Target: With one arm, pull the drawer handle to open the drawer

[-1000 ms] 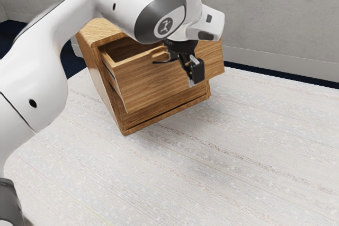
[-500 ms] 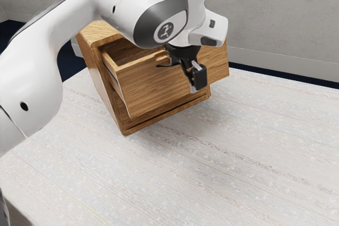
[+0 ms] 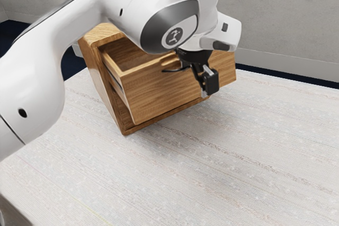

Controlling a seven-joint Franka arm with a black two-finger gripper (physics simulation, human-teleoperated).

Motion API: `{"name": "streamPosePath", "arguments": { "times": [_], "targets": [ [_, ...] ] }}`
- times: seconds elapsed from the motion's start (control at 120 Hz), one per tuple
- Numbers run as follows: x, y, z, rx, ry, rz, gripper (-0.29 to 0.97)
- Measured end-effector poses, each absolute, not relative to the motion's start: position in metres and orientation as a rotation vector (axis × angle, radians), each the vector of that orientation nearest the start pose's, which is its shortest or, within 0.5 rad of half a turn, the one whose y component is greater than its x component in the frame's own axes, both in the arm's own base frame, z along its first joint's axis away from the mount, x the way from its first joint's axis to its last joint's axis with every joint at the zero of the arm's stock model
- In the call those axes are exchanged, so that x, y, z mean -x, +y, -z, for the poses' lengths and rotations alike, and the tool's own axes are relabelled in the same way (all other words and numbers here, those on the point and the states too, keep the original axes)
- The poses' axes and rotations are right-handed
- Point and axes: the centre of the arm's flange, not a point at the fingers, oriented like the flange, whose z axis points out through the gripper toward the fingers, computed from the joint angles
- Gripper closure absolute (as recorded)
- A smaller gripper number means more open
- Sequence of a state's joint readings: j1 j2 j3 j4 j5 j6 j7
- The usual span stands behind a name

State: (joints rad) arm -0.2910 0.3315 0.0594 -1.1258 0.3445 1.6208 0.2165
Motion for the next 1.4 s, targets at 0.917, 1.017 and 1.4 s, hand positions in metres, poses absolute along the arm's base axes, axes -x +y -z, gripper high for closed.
{"name": "streamPosePath", "arguments": {
  "times": [0.917,1.017,1.4],
  "targets": [
    [-0.63,-0.172,-0.648,2.701,0.617,0.279,0.01],
    [-0.629,-0.174,-0.646,2.705,0.614,0.277,0.0],
    [-0.617,-0.175,-0.667,2.714,0.596,0.318,0.04]
  ]
}}
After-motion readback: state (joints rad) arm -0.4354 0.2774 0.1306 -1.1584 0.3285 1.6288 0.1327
